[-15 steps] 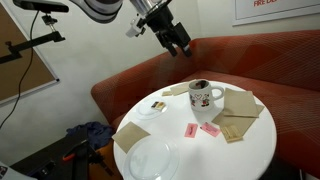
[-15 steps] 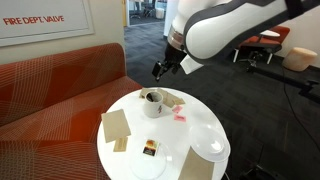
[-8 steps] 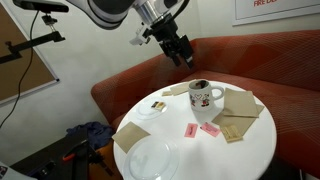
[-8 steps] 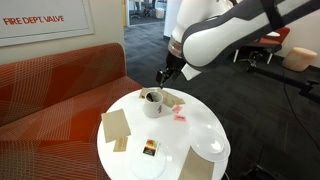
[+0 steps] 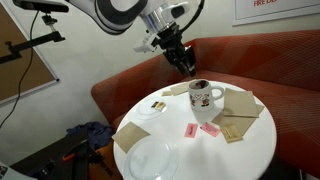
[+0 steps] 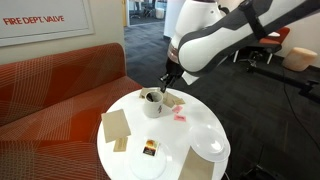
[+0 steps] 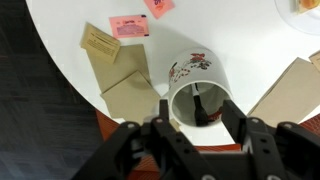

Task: Move the mug forward, put the marker in the mug then take it out and put it back on the table

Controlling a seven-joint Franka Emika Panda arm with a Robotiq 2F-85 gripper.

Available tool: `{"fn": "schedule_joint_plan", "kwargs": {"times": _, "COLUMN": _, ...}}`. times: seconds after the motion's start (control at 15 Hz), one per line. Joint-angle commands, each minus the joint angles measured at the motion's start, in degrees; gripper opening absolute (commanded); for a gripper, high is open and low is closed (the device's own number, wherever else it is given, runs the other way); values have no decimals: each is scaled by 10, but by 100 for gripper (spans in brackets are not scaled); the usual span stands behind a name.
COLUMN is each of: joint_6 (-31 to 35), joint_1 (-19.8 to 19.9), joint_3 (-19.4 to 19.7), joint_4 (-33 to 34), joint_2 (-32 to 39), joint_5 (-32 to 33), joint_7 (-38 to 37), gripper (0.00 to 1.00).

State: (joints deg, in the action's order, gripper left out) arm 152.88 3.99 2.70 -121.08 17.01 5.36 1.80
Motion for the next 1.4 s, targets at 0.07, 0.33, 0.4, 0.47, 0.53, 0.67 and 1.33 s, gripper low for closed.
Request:
{"fn": "schedule_joint_plan", "kwargs": {"times": 0.07, "joint_6": 41, "joint_1": 9, "joint_3": -5, "joint_4": 25, "joint_2": 35, "joint_5": -17, "joint_7": 28, "gripper": 60}}
{"fn": "schedule_joint_plan", "kwargs": {"times": 0.33, "joint_6": 56, "joint_1": 8, "joint_3": -12, "joint_4": 52, "joint_2": 69, "joint_5": -20, "joint_7": 28, "gripper": 58}}
{"fn": "schedule_joint_plan", "kwargs": {"times": 0.4, "joint_6": 56, "joint_1": 7, "joint_3": -15, "joint_4": 60, "joint_2": 77, "joint_5": -20, "joint_7": 28, "gripper": 58}}
{"fn": "schedule_joint_plan", "kwargs": {"times": 0.47, "joint_6": 56, "joint_1": 6, "joint_3": -16, "joint_4": 68, "joint_2": 84, "joint_5": -19, "joint_7": 26, "gripper": 57}}
{"fn": "schedule_joint_plan", "kwargs": {"times": 0.53, "joint_6": 55, "joint_1": 6, "joint_3": -19, "joint_4": 77, "joint_2": 92, "joint_5": -19, "joint_7": 27, "gripper": 54}}
{"fn": "schedule_joint_plan", "kwargs": {"times": 0.67, "joint_6": 50, "joint_1": 5, "joint_3": -23, "joint_4": 93, "joint_2": 105, "joint_5": -19, "joint_7": 26, "gripper": 49}}
{"fn": "schedule_joint_plan", "kwargs": {"times": 1.33, "joint_6": 39, "joint_1": 6, "joint_3": -30, "joint_4": 132, "joint_2": 148, "joint_5": -19, "joint_7": 24, "gripper": 47}}
